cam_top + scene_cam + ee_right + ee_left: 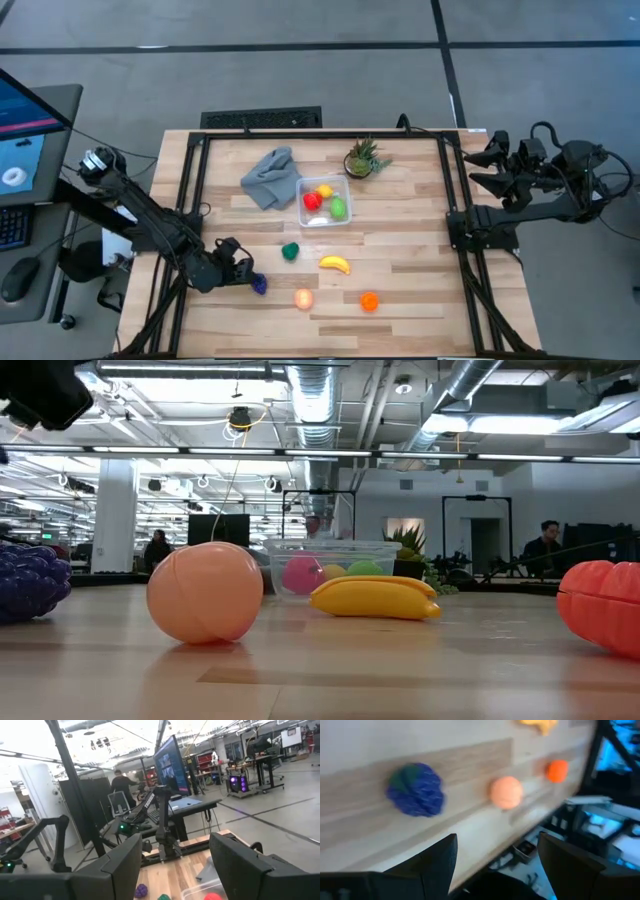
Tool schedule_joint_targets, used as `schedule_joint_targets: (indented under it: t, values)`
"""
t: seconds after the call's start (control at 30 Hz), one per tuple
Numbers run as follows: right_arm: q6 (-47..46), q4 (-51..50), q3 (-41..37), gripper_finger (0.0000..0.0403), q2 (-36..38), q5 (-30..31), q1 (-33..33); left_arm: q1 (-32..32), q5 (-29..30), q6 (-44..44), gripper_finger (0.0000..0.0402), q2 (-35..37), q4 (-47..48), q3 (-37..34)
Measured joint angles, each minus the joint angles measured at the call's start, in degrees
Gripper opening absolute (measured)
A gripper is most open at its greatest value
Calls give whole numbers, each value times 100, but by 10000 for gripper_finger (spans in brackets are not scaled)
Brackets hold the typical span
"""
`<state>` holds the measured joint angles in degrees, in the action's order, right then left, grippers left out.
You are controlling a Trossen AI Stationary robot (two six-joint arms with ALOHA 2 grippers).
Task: Pick and placing Produce into tupperware
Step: Put the purple grapes into the transparent bin
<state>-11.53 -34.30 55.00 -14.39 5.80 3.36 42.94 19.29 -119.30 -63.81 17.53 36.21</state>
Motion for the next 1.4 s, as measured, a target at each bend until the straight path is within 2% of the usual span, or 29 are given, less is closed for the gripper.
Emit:
schedule_joint_targets:
  t: [0.13, 0.47, 0.73, 1.17, 1.27, 1.4]
  values:
    - [0, -2, 0, 256, 0, -2, 0, -89, -160, 376, 262, 4, -43, 0]
    - [-2, 2, 0, 256, 0, -24, 0, -174, -39, 617, 256, 4, -193, 0]
    - [-46, 2, 0, 256, 0, -87, 0, -173, -340, 58, 258, 4, 285, -2]
    - [-4, 2, 2, 256, 0, -155, 0, -173, -298, -510, 340, -2, 354, -3]
    - [0, 2, 1, 256, 0, -160, 0, -175, -323, -559, 349, -39, 466, -2]
    - [2, 0, 0, 256, 0, -207, 2, -209, -682, -589, 350, -392, 588, 78]
